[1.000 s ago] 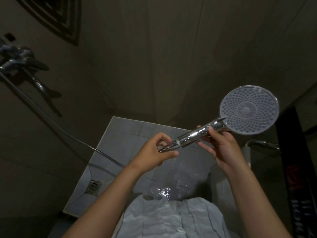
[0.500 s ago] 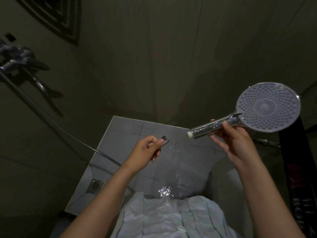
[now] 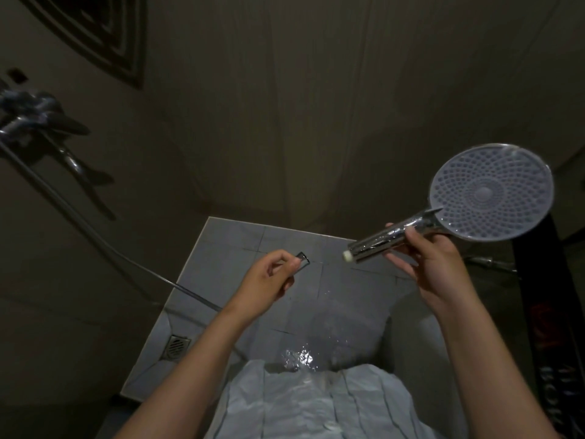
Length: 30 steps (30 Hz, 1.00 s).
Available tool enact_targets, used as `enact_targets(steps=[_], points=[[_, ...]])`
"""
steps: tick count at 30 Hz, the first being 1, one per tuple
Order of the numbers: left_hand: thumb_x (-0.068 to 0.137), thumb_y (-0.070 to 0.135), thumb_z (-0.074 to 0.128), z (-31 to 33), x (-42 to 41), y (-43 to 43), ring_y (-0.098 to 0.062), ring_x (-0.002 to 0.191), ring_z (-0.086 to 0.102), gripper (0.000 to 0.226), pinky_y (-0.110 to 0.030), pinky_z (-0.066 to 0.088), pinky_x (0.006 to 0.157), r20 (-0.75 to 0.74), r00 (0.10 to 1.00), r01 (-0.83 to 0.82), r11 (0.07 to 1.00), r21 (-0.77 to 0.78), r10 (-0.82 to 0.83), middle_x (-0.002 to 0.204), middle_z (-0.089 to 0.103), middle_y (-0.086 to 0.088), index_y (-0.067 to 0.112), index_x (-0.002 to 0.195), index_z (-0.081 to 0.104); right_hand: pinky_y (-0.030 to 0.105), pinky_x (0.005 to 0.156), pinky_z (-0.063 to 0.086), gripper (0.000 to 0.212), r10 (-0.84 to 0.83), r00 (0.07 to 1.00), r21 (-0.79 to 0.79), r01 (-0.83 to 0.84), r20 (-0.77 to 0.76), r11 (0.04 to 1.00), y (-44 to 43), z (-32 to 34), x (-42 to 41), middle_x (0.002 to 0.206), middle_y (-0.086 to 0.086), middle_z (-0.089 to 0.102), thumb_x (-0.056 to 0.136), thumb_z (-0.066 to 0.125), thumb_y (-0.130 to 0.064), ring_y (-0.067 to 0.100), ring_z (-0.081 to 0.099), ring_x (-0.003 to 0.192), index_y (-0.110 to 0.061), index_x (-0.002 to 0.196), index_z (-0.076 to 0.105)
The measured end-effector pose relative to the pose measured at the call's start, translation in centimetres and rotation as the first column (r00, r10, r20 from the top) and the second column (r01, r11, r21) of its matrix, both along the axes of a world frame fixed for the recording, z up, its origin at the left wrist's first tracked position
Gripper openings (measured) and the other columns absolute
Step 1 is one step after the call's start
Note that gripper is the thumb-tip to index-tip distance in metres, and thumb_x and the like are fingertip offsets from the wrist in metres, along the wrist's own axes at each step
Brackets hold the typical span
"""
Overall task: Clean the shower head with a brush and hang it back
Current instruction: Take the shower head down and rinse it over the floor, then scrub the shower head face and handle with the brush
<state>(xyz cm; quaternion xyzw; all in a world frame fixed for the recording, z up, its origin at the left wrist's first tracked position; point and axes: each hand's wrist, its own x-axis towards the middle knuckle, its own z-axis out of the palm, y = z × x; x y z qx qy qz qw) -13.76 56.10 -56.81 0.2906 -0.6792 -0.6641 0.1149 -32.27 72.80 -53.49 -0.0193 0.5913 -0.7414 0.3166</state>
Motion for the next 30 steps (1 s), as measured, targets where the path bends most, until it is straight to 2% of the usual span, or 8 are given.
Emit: enact_targets(steps=[5,9,12,16,19,21,28,30], points=[[0.095,0.022,0.048,0.7,-0.2,0.1,-0.003,0.042,0.03,0.019,-0.014,0.022,0.041,-0.022,1.0,0.008,1.0,0.02,-0.008,0.047,0.041,0.009,0.017,0.076,0.052,0.025,0.074,0.059,0.01,-0.003,0.997,0.054,0.006,-0.072,0.999,-0.2,0.6,0.5,0.1,0.006,0.071,0.094,0.052,-0.013,0.007,0.072,0.082,-0.009,0.102,0.057],[0.096,0.021,0.044,1.3,-0.6,0.0,-0.004,0.04,0.03,0.016,-0.013,0.025,0.039,-0.058,0.998,0.011,0.999,0.041,-0.008,0.047,0.039,0.008,0.015,0.081,0.049,0.019,0.067,0.058,0.011,0.024,0.987,0.117,-0.005,-0.158,0.993,-0.3,1.3,0.9,0.1,0.005,0.071,0.094,0.052,-0.012,0.009,0.07,0.088,-0.008,0.101,0.059],[0.096,0.023,0.044,1.7,-0.8,-0.4,-0.003,0.04,0.031,0.014,-0.014,0.026,0.04,-0.075,0.997,0.0,1.0,0.024,0.002,0.047,0.039,0.009,0.015,0.085,0.048,0.021,0.072,0.058,0.023,0.058,0.973,0.185,-0.016,-0.223,0.983,-0.6,1.9,0.9,0.104,0.006,0.071,0.094,0.053,-0.013,0.014,0.068,0.097,-0.003,0.113,0.06],[0.096,0.024,0.045,1.9,-1.3,-1.1,-0.002,0.042,0.032,0.016,-0.013,0.028,0.04,-0.055,0.998,-0.03,1.0,0.006,0.03,0.049,0.041,0.01,0.016,0.083,0.049,0.028,0.086,0.055,0.018,0.081,0.961,0.23,-0.019,-0.265,0.973,-1.6,2.7,1.7,0.1,0.007,0.07,0.092,0.056,-0.011,0.013,0.066,0.092,-0.003,0.106,0.063],[0.097,0.023,0.044,1.8,-1.5,-1.3,-0.006,0.048,0.033,0.021,-0.016,0.026,0.042,-0.046,0.997,-0.06,0.998,0.009,0.06,0.049,0.042,0.011,0.02,0.078,0.053,0.003,0.061,0.049,0.017,0.122,0.957,0.259,-0.051,-0.264,0.964,-2.3,2.9,3.0,0.096,0.005,0.065,0.091,0.057,-0.01,0.003,0.06,0.08,-0.003,0.105,0.062],[0.098,0.026,0.042,1.8,-1.3,-1.4,-0.006,0.05,0.034,0.025,-0.019,0.027,0.046,-0.037,0.999,-0.04,0.999,-0.031,0.039,0.051,0.042,0.011,0.02,0.079,0.058,0.0,0.053,0.044,0.017,0.144,0.954,0.268,-0.071,-0.263,0.961,-2.7,2.6,3.8,0.097,0.006,0.065,0.091,0.057,-0.01,0.001,0.058,0.079,-0.003,0.106,0.063],[0.099,0.026,0.039,1.3,-0.2,-1.8,-0.004,0.05,0.035,0.026,-0.02,0.026,0.048,-0.063,0.994,-0.095,0.995,-0.006,0.095,0.051,0.043,0.013,0.018,0.077,0.052,0.002,0.061,0.047,0.005,0.21,0.935,0.312,-0.117,-0.284,0.943,-3.5,3.0,5.3,0.098,-0.001,0.068,0.089,0.061,-0.016,0.001,0.063,0.086,-0.021,0.091,0.063],[0.098,0.027,0.039,1.1,0.0,-1.9,-0.004,0.053,0.036,0.024,-0.019,0.029,0.048,-0.089,0.989,-0.119,0.993,-0.013,0.117,0.054,0.044,0.015,0.022,0.077,0.047,0.007,0.064,0.049,0.006,0.208,0.936,0.304,-0.118,-0.283,0.945,-3.7,3.2,5.4,0.1,-0.001,0.068,0.089,0.061,-0.018,0.002,0.064,0.088,-0.02,0.094,0.063]])
